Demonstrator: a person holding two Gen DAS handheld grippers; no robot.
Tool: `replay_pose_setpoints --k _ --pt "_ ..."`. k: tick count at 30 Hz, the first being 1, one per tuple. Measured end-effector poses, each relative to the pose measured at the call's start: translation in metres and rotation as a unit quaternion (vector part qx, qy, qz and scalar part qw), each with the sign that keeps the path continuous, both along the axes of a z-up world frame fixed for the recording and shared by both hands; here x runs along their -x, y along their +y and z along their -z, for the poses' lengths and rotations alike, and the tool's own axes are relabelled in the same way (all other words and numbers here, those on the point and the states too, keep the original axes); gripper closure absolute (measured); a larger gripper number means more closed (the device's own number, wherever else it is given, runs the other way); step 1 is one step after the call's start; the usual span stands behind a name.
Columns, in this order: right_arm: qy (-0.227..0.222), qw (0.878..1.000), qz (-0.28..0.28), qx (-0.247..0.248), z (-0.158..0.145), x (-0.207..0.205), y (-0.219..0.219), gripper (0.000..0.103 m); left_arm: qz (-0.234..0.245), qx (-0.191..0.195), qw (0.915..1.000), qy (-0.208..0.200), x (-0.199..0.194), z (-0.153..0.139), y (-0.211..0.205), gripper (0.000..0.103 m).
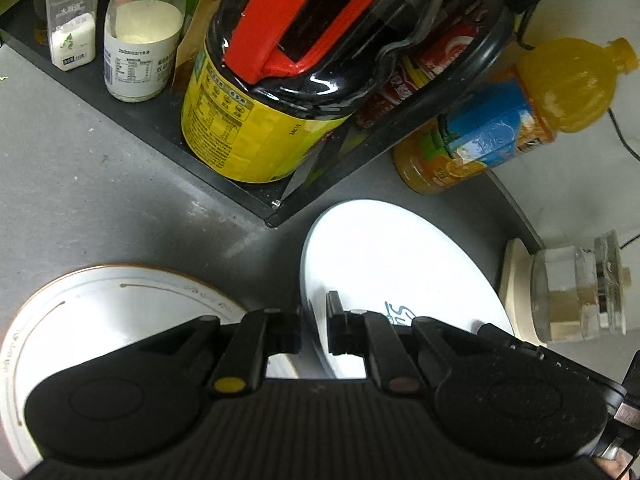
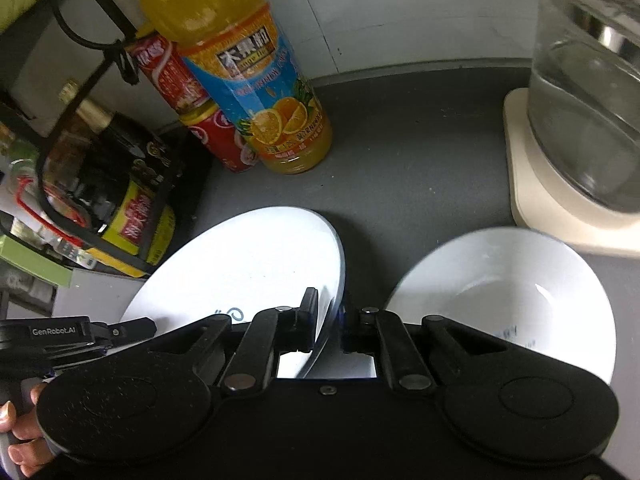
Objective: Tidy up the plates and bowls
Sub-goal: 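Carry the 'Sweet' plate with both grippers onto the flower-print plate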
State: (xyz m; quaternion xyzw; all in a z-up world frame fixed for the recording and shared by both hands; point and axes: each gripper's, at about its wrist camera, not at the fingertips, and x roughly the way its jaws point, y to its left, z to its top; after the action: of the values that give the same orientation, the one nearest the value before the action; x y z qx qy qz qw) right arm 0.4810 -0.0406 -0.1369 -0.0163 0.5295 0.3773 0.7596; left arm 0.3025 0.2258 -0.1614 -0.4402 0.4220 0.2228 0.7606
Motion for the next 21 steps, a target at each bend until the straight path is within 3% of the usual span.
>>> replay_pose_setpoints --k 8,17,21 --pt "-0.011 1.000 0.022 -0.017 -0.025 0.047 -0.016 0.093 0.030 0.010 0.9993 -0.019 0.036 -0.017 0.000 0.095" --pt "-0.002 0.998 0.044 -0.040 -0.035 0.098 -0.018 0.093 0.033 0.053 0.9972 -0.042 0.083 -0.021 0.016 0.098" --pt "0.002 0.998 0.046 -0.045 -0.039 0.120 -0.013 0.093 0.037 0.054 0.9969 -0.043 0.102 -0.022 0.021 0.099"
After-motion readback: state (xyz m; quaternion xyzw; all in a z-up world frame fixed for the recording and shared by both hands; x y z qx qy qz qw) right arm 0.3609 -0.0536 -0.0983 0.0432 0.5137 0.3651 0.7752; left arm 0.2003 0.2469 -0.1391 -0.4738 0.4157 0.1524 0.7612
